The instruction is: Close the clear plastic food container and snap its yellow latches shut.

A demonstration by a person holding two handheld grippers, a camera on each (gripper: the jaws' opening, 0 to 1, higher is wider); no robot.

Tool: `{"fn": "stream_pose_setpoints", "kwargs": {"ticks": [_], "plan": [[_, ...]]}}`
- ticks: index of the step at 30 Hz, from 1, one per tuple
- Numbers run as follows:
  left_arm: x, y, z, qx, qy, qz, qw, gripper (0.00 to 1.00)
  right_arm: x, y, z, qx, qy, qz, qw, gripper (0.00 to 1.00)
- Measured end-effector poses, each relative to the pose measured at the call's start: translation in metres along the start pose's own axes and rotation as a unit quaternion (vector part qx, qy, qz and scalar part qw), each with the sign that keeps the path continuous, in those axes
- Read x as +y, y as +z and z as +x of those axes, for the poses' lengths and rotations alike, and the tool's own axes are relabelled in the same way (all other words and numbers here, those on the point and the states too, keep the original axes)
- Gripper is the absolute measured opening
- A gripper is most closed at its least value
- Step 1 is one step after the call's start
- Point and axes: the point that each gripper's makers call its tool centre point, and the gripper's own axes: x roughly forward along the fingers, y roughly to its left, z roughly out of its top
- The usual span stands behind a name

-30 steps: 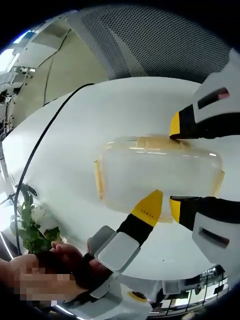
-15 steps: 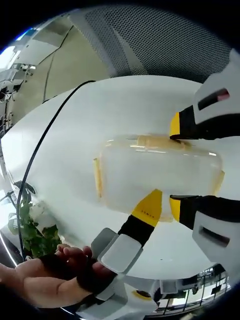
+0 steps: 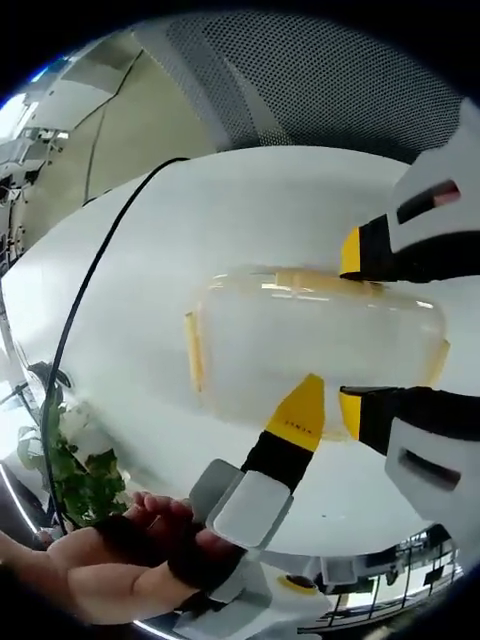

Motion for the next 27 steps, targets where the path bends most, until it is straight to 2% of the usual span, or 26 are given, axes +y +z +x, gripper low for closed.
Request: {"fn": "stream_pose_setpoints", "kwargs": {"ticks": [2, 8, 27], "plan": [[-0.0038, 0.0009, 0.0061, 0.001, -0.002, 0.001, 1.0, 0.39, -0.0003, -0.001, 0.0008, 0.001, 0.0, 0.0, 1.0, 0.35], [-0.0049, -0.0007, 0.0046, -0.003, 0.0, 0.003, 1.0, 0.4, -0.0002, -0.0026, 0.0022, 0.011, -0.003, 0.001, 0.9999, 0.36], [-0.0041, -0.0009, 0.0032, 0.0, 0.004, 0.004, 1.0, 0.4, -0.0024, -0.0034, 0.0018, -0.007, -0.004, 0.0, 1.0, 0.37]]}}
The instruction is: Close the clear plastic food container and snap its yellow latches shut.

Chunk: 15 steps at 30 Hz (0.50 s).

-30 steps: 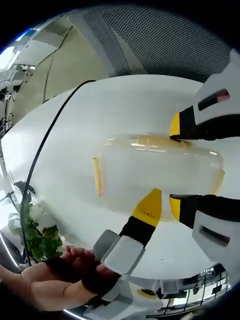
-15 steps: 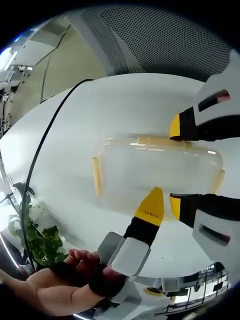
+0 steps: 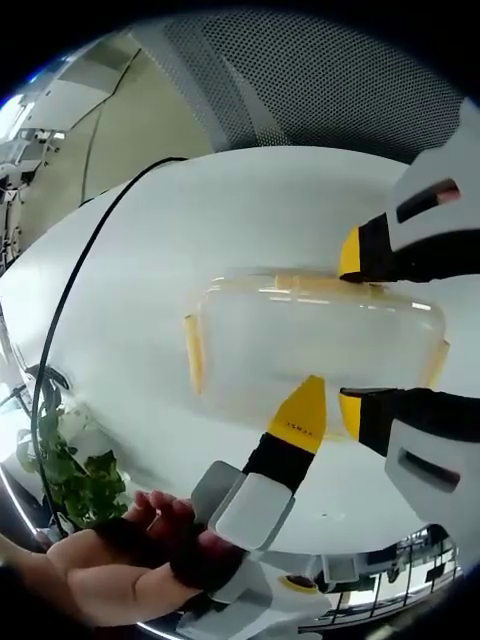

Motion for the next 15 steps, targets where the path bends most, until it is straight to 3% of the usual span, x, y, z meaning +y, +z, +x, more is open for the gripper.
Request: {"fn": "stream_pose_setpoints", "kwargs": {"ticks": [5, 15], "plan": [[-0.0003, 0.0, -0.0004, 0.003, 0.0, 0.002, 1.0, 0.41, 0.0015, -0.0001, 0.0001, -0.004, -0.006, -0.004, 1.0, 0.39], [-0.0013, -0.0016, -0.0018, 0.009, -0.019, 0.024, 0.9995, 0.43, 0.0041, 0.0046, -0.0027, -0.012, -0.043, -0.058, 0.9973, 0.38]]}}
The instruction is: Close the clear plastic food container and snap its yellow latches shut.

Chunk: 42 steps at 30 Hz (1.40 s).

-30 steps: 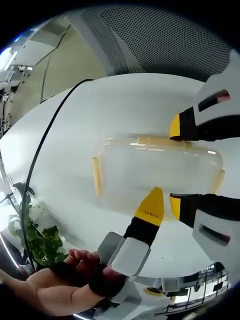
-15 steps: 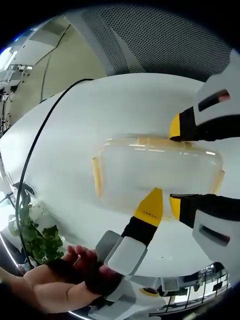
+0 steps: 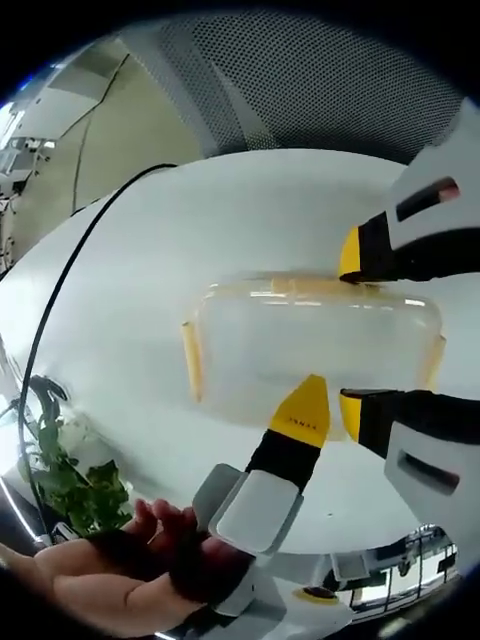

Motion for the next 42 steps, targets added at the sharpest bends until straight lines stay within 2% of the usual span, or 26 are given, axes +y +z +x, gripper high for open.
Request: {"fn": "stream_pose_setpoints", "kwargs": {"ticks": [9, 14, 17, 24, 27, 31, 36, 42], "plan": [[-0.009, 0.001, -0.001, 0.0, -0.024, -0.001, 0.9997, 0.54, 0.001, -0.003, -0.004, -0.015, -0.029, -0.022, 0.9992, 0.38], [-0.011, 0.002, -0.002, -0.003, -0.035, 0.001, 0.9994, 0.56, 0.004, -0.007, -0.006, -0.022, -0.041, -0.026, 0.9986, 0.42], [-0.011, 0.001, -0.001, -0.001, -0.036, 0.017, 0.9992, 0.58, 0.006, -0.01, -0.007, -0.023, -0.047, -0.03, 0.9982, 0.45], [-0.012, 0.003, -0.001, -0.006, -0.049, -0.007, 0.9988, 0.64, 0.008, -0.016, -0.013, -0.039, -0.06, -0.023, 0.9972, 0.52], [-0.014, 0.0, -0.001, 0.0, -0.055, -0.022, 0.9982, 0.72, 0.009, -0.02, -0.014, -0.04, -0.064, -0.021, 0.9969, 0.52], [-0.021, -0.001, -0.002, -0.001, -0.074, -0.029, 0.9968, 0.8, 0.013, -0.028, -0.011, -0.041, -0.063, -0.015, 0.9971, 0.58], [-0.019, -0.004, -0.004, 0.002, -0.078, -0.042, 0.9961, 0.81, 0.014, -0.028, -0.013, -0.051, -0.064, -0.006, 0.9966, 0.6], [-0.01, -0.001, -0.009, -0.013, -0.078, -0.058, 0.9952, 0.85, 0.02, -0.025, -0.016, -0.053, -0.065, -0.014, 0.9964, 0.62]]}}
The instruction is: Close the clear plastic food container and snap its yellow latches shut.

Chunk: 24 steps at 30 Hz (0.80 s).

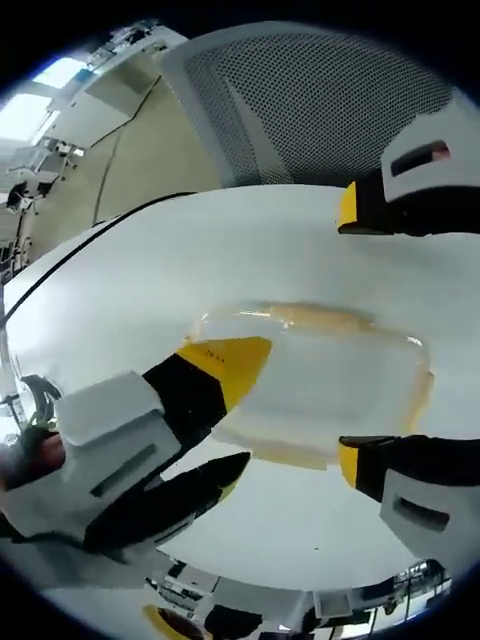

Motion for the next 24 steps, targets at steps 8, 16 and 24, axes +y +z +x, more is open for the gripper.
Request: {"fn": "stream_pose_setpoints", "kwargs": {"ticks": [8, 16, 24], "plan": [[-0.002, 0.003, -0.004, -0.017, -0.039, -0.013, 0.999, 0.99, 0.002, 0.0, 0.001, -0.002, -0.004, -0.009, 0.9999, 0.74], [0.0, 0.0, -0.007, -0.013, -0.055, 0.011, 0.9984, 0.99, 0.009, 0.0, 0.002, -0.025, -0.001, -0.001, 0.9997, 0.88], [0.013, -0.011, -0.009, -0.003, -0.054, 0.017, 0.9984, 0.99, 0.018, -0.005, 0.005, -0.027, -0.005, -0.013, 0.9995, 1.0]]}}
